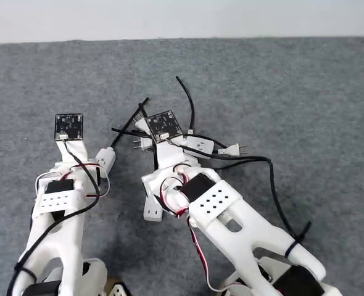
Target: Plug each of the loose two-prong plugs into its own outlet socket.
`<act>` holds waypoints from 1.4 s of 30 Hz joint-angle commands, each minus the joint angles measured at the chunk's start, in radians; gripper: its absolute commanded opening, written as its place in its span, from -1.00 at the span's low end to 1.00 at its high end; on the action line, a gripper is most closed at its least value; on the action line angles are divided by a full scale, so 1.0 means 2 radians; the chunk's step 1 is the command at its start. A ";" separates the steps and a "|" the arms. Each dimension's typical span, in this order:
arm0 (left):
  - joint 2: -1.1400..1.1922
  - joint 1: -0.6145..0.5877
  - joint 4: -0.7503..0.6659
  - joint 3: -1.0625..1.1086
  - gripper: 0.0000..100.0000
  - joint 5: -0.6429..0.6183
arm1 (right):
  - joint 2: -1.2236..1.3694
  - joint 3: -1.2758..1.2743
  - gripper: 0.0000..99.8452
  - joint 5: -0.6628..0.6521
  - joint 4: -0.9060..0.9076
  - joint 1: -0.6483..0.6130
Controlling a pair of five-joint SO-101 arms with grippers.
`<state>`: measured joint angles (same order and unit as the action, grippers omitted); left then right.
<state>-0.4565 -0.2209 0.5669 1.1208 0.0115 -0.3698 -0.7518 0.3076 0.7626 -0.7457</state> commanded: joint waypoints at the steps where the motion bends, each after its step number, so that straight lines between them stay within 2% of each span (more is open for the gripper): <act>1: -0.013 -0.004 -0.012 -0.009 -0.97 -0.005 | 0.000 -0.005 -0.98 -0.008 -0.015 0.008; 5: -0.013 -0.005 -0.012 -0.008 -0.97 -0.005 | 0.000 -0.025 -0.98 -0.012 -0.042 0.008; 32: -0.013 -0.007 -0.012 -0.008 -0.97 -0.005 | 0.000 -0.038 -0.98 -0.026 -0.072 0.024; 42: -0.013 -0.007 -0.012 -0.008 -0.97 -0.005 | -0.005 -0.074 -0.98 -0.047 -0.075 -0.001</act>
<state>-0.4565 -0.2286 0.5669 1.1208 0.0115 -0.3667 -0.9068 0.2294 0.6260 -0.7319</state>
